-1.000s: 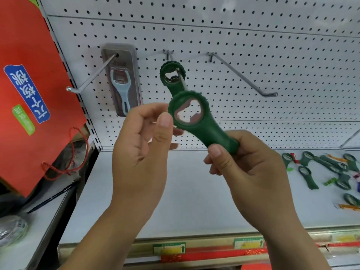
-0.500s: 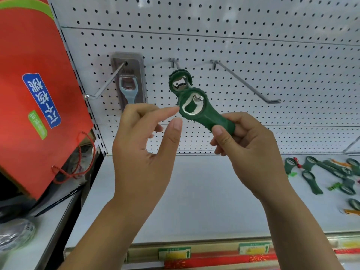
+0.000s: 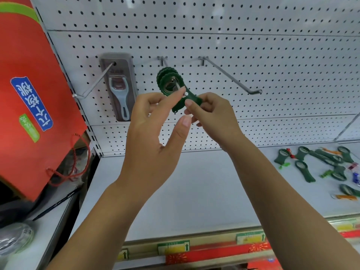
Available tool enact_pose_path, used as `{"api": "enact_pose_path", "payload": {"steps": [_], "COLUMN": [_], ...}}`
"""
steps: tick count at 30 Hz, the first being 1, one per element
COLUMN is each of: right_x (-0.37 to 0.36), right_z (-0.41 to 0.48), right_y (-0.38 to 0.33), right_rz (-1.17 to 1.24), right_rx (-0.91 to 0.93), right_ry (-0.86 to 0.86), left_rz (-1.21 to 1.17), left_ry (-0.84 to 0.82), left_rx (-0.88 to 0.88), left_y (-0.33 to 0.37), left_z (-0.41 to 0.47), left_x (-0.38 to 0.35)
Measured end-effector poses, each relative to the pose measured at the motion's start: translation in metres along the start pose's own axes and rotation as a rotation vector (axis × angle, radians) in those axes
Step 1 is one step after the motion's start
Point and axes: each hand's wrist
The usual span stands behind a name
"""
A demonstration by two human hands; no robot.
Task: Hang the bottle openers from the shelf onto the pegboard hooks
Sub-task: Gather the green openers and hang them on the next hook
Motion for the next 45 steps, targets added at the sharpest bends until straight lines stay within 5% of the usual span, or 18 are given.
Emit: {"api": "enact_pose_path", "payload": {"steps": [12,17,25,30,37,45], "right_x": [0.010,0.031,0.076,0.124,0.210,0.258], "right_z": [-0.025,-0.047,-0.095,-0.107,-0.119,-0.094], "right_y": [0.077,0.159,0.267,0.311,0.363,0.419], "right_rz": [-0.157,-0.575,-0.676,-0.641,-0.595,-0.619], "right_rx": [0.014,-0.019,-0.110,-0.188,-0.364,-0.480], "right_ry": [-0.110,-0.275,-0.389,-0.308,0.014,0.076], "left_rz": [0.237,0.424,0.552,0.533,0.445,0.446], "left_ry": [-0.037,-0.188,-0.498,-0.632,-0.734,-0.801], "left_rx": [0.159,0.336,0.525,0.605,0.537,0.528], "left_y": [-0.042,-0.068,-0.081,-0.077,-0.068,-0.067], "left_z": [-0.046,-0.079,-0.126,-0.135,-0.131,-0.111], "left_x": [-0.017,-0.038,-0.114,-0.182,-0.287,-0.390]}}
Point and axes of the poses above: each hand's wrist, its own z-axis towards the middle knuckle, its own x-axis out of the back of the hand, y = z × x, and after that the axes turned 12 degrees about -z, right-handed
